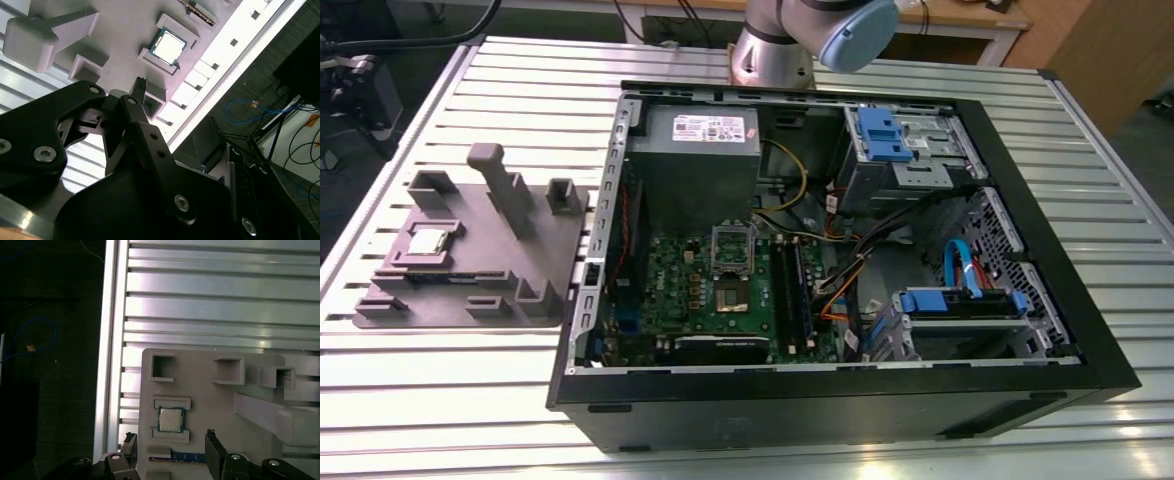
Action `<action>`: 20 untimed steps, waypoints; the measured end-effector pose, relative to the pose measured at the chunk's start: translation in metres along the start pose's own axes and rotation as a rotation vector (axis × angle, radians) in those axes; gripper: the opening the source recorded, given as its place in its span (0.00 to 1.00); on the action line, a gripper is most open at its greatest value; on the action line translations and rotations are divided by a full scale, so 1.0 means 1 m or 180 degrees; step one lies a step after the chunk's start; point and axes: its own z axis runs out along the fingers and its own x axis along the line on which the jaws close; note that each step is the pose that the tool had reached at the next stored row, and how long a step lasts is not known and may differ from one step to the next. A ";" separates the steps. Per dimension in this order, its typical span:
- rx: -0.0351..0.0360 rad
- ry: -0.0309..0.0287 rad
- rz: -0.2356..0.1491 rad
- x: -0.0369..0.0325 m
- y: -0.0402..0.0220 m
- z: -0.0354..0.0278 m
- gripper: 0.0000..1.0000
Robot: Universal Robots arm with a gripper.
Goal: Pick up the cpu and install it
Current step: 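Pick up the cpu and move it towards the insertion slot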
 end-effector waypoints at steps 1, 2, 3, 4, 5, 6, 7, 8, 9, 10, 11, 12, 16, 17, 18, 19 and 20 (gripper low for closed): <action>0.0000 0.0000 0.0000 0.0000 0.0000 0.0000 0.65; 0.0000 0.0000 0.0000 0.0000 0.0000 0.0001 0.65; 0.0000 0.0000 0.0000 0.0000 0.0000 0.0003 0.65; -0.0001 -0.0001 0.0000 0.0000 0.0000 0.0007 0.65; -0.0002 -0.0001 0.0000 0.0000 0.0000 0.0012 0.65; -0.0003 -0.0001 0.0000 0.0000 -0.0001 0.0018 0.65; -0.0003 0.0000 0.0000 0.0000 -0.0001 0.0024 0.65; -0.0004 -0.0001 0.0000 0.0000 -0.0002 0.0034 0.65; -0.0005 0.0000 0.0000 0.0000 -0.0002 0.0042 0.65; -0.0005 0.0000 0.0000 0.0000 -0.0003 0.0052 0.65; -0.0005 0.0000 0.0000 -0.0001 -0.0003 0.0061 0.65; -0.0005 0.0000 0.0000 -0.0001 -0.0003 0.0069 0.65; -0.0006 0.0001 0.0000 -0.0001 -0.0006 0.0116 0.65; -0.0006 0.0001 0.0000 -0.0002 -0.0007 0.0131 0.65; -0.0007 0.0002 0.0000 -0.0002 -0.0008 0.0145 0.65; -0.0007 0.0003 0.0000 -0.0002 -0.0008 0.0160 0.65; -0.0007 0.0003 0.0000 -0.0002 -0.0009 0.0173 0.65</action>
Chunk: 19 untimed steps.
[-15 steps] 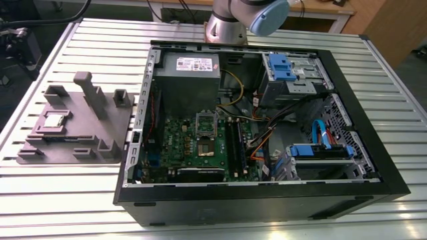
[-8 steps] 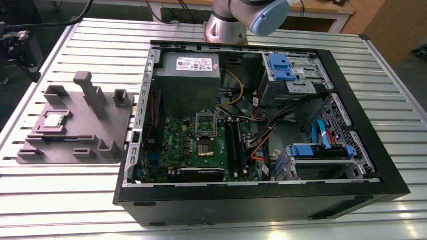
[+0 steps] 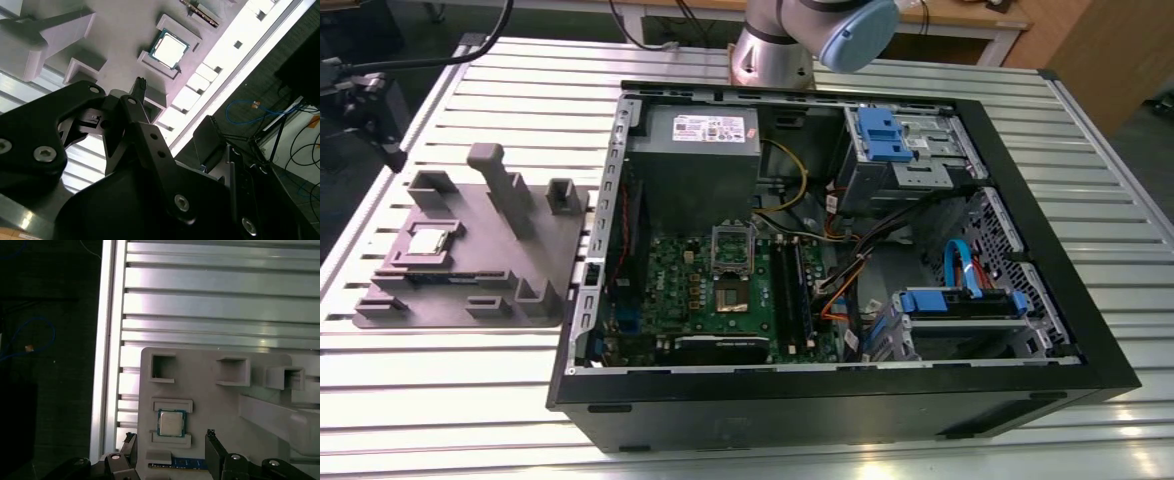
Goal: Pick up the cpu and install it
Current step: 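Pick up the cpu and move it towards the insertion slot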
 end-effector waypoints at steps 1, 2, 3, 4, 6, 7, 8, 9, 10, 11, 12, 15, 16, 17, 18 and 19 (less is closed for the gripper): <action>-0.0002 0.0000 0.0000 0.0000 -0.0001 0.0011 0.65; -0.0006 0.0000 0.0000 0.0000 -0.0001 0.0020 0.65; -0.0008 0.0000 0.0000 0.0000 -0.0002 0.0027 0.65; -0.0009 0.0000 0.0000 0.0000 -0.0002 0.0033 0.65; -0.0009 0.0000 0.0000 -0.0001 -0.0002 0.0042 0.65; -0.0009 0.0000 0.0000 0.0000 -0.0002 0.0047 0.65; -0.0009 0.0000 0.0000 0.0000 -0.0003 0.0051 0.65; -0.0009 0.0000 0.0000 -0.0001 -0.0003 0.0055 0.65; -0.0009 0.0000 0.0000 -0.0001 -0.0003 0.0058 0.65; -0.0009 0.0000 0.0000 -0.0001 -0.0003 0.0061 0.65; -0.0009 0.0000 0.0000 -0.0001 -0.0003 0.0064 0.65; -0.0009 0.0000 0.0000 -0.0001 -0.0004 0.0073 0.65; -0.0009 0.0000 0.0000 -0.0001 -0.0004 0.0077 0.65; -0.0009 0.0000 0.0000 -0.0001 -0.0004 0.0078 0.65; -0.0009 0.0000 0.0000 -0.0001 -0.0004 0.0081 0.65; -0.0009 0.0000 0.0000 -0.0001 -0.0004 0.0082 0.65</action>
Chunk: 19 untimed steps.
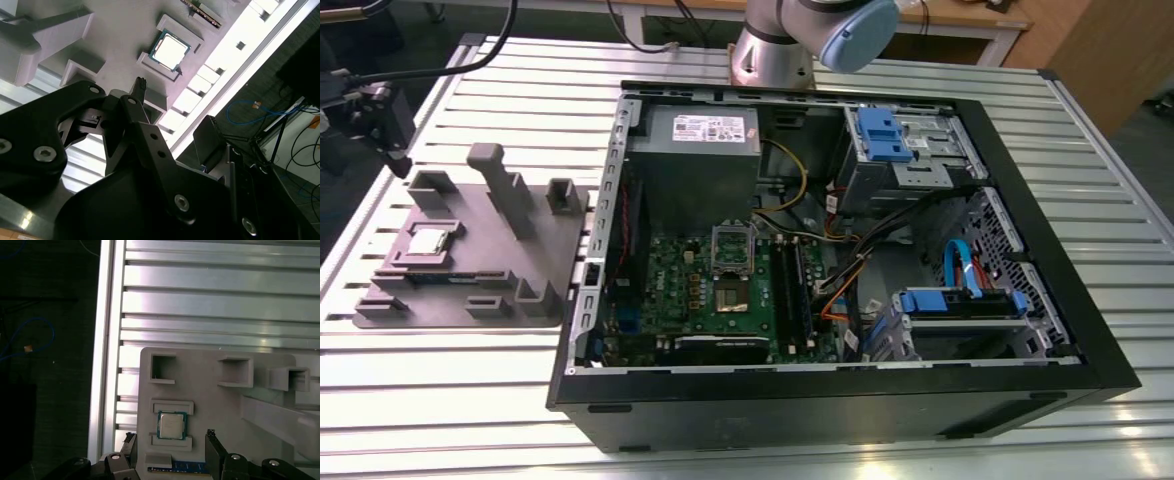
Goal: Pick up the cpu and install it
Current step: 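Pick up the cpu and move it towards the insertion slot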
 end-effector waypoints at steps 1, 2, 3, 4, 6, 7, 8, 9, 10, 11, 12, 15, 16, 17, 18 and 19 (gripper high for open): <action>0.0000 0.0000 0.0000 0.0000 0.0000 0.0003 0.65; 0.0000 0.0000 0.0000 0.0000 0.0000 0.0004 0.65; 0.0000 0.0000 0.0000 0.0000 0.0000 0.0004 0.65; 0.0000 0.0000 0.0000 0.0000 0.0000 0.0004 0.65; 0.0000 -0.0001 0.0000 0.0000 0.0000 0.0007 0.65; 0.0000 -0.0001 0.0000 0.0000 0.0000 0.0010 0.65; 0.0000 -0.0001 0.0000 0.0000 -0.0001 0.0014 0.65; 0.0000 -0.0001 0.0000 0.0000 -0.0001 0.0019 0.65; 0.0000 0.0000 0.0000 0.0000 -0.0001 0.0023 0.65; 0.0000 -0.0001 0.0000 0.0000 -0.0002 0.0031 0.65; 0.0000 0.0000 0.0000 0.0000 -0.0002 0.0037 0.65; 0.0000 0.0000 0.0000 -0.0001 -0.0003 0.0062 0.65; 0.0000 0.0000 0.0000 -0.0001 -0.0004 0.0073 0.65; 0.0000 0.0000 0.0000 -0.0001 -0.0005 0.0084 0.65; 0.0000 0.0000 0.0000 -0.0001 -0.0005 0.0097 0.65; 0.0000 0.0000 0.0000 -0.0002 -0.0006 0.0108 0.65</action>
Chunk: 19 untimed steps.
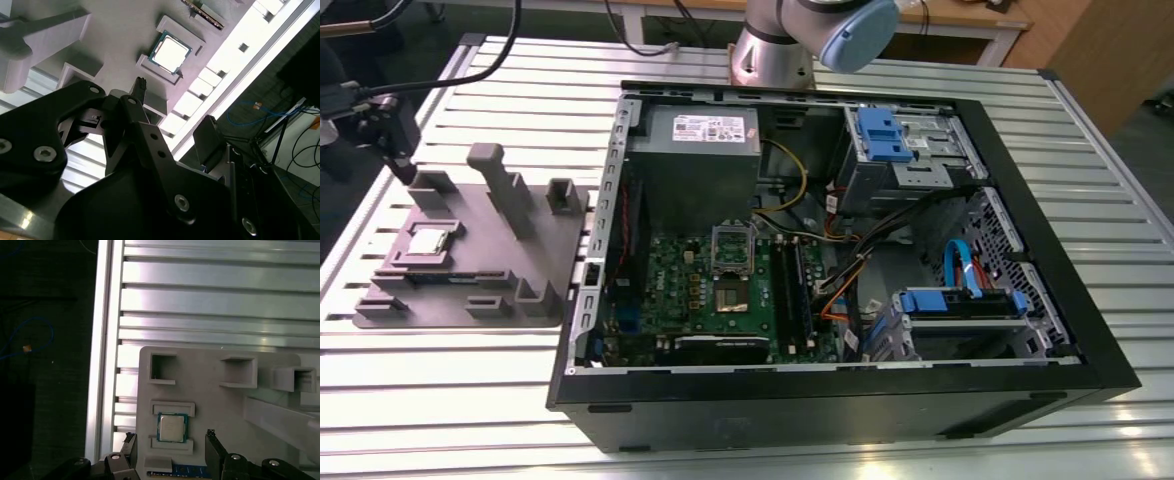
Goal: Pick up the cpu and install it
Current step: 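Pick up the cpu and move it towards the insertion slot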
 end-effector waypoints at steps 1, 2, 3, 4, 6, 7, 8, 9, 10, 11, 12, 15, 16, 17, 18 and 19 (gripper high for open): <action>0.0000 0.0000 0.0000 0.0000 -0.0001 0.0013 0.65; 0.0000 0.0000 0.0000 0.0000 -0.0001 0.0025 0.65; 0.0000 0.0000 0.0000 0.0000 -0.0002 0.0039 0.65; 0.0000 0.0000 0.0000 -0.0001 -0.0003 0.0052 0.65; 0.0000 0.0000 0.0000 -0.0001 -0.0004 0.0077 0.65; 0.0000 0.0000 0.0000 -0.0001 -0.0005 0.0088 0.65; 0.0000 0.0000 0.0000 -0.0001 -0.0005 0.0099 0.65; 0.0000 0.0000 0.0000 -0.0002 -0.0005 0.0109 0.65; 0.0000 0.0000 0.0000 -0.0002 -0.0004 0.0115 0.65; 0.0000 0.0000 0.0000 -0.0002 -0.0004 0.0119 0.65; 0.0000 0.0001 0.0000 -0.0001 -0.0004 0.0121 0.65; 0.0000 0.0000 0.0000 -0.0001 -0.0003 0.0124 0.65; 0.0000 0.0000 0.0000 -0.0001 -0.0003 0.0125 0.65; 0.0000 0.0000 0.0000 -0.0002 -0.0003 0.0125 0.65; 0.0000 0.0000 0.0000 -0.0002 -0.0003 0.0125 0.65; 0.0000 0.0000 0.0000 -0.0002 -0.0003 0.0125 0.65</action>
